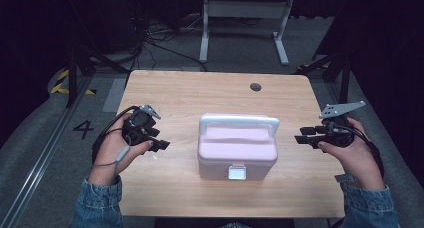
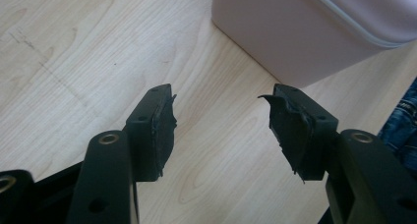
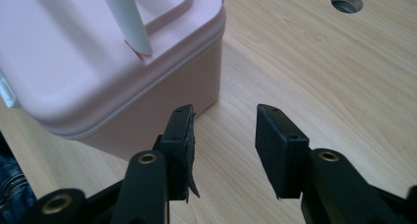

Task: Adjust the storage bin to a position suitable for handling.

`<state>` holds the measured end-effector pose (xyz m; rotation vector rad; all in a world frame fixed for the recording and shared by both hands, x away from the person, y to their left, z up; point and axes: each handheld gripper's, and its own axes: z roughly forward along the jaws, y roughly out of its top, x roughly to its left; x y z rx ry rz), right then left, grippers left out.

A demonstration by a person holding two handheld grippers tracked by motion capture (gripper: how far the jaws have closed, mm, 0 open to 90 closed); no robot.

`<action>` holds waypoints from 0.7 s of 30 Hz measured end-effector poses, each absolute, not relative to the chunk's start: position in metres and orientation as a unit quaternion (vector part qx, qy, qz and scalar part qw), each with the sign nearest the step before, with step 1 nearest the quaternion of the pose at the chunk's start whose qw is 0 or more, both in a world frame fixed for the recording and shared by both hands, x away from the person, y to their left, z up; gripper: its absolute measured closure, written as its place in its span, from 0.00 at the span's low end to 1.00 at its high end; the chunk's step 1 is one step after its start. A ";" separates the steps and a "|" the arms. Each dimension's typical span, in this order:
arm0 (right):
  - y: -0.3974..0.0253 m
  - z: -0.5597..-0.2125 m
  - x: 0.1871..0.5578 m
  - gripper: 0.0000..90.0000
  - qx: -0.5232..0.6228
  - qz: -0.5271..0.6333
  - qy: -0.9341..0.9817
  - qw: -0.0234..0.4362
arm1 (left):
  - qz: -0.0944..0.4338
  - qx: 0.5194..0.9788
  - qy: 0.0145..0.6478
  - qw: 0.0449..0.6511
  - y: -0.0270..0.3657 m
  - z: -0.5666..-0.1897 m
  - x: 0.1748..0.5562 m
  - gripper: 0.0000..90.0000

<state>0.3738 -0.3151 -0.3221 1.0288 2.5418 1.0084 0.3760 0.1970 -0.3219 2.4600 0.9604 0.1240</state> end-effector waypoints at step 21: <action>-0.327 -0.324 0.360 0.62 0.380 0.335 0.856 0.102 | 0.055 0.889 0.286 0.353 0.173 -0.314 0.383 0.49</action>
